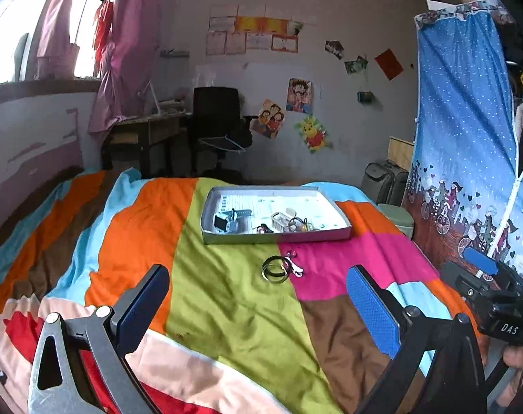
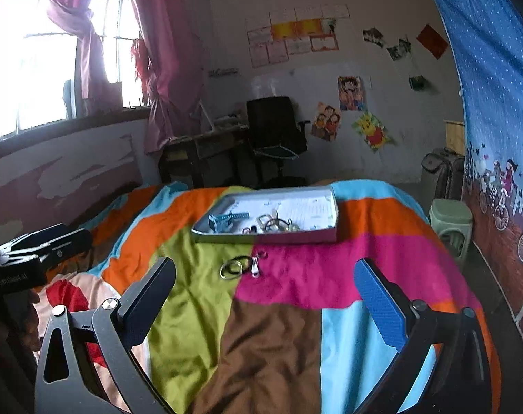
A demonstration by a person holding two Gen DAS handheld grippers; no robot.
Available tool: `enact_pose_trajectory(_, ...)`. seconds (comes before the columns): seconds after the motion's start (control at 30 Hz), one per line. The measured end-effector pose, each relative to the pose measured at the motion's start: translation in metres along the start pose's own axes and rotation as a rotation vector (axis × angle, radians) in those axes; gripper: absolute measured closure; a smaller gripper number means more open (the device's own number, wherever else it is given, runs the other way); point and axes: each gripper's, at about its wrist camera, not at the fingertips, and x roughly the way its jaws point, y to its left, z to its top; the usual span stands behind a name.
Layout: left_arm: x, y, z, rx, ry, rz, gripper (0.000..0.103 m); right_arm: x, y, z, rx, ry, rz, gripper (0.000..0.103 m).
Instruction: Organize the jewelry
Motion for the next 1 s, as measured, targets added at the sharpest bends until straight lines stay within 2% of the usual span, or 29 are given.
enact_pose_trajectory(0.3,0.019,0.002,-0.006,0.003,0.066,0.035,0.0,0.013,-0.002,0.001,-0.012,0.027,0.004,0.001)
enact_pose_trajectory(0.47,0.036,0.005,-0.005,0.023,0.117,0.049,0.0,0.028,-0.004,0.007,-0.033,0.046,-0.029,0.001)
enact_pose_trajectory(0.6,0.055,0.013,0.0,0.02,0.161,0.007,0.0,0.046,-0.009,0.018,-0.056,0.076,-0.02,0.001)
enact_pose_trajectory(0.87,0.094,0.03,0.002,-0.042,0.189,-0.039,0.0,0.084,-0.024,0.034,-0.028,0.057,-0.032,0.001)
enact_pose_trajectory(1.0,0.124,0.03,-0.003,-0.008,0.212,-0.074,0.0,0.111,-0.026,0.034,0.0,0.055,-0.033,0.001)
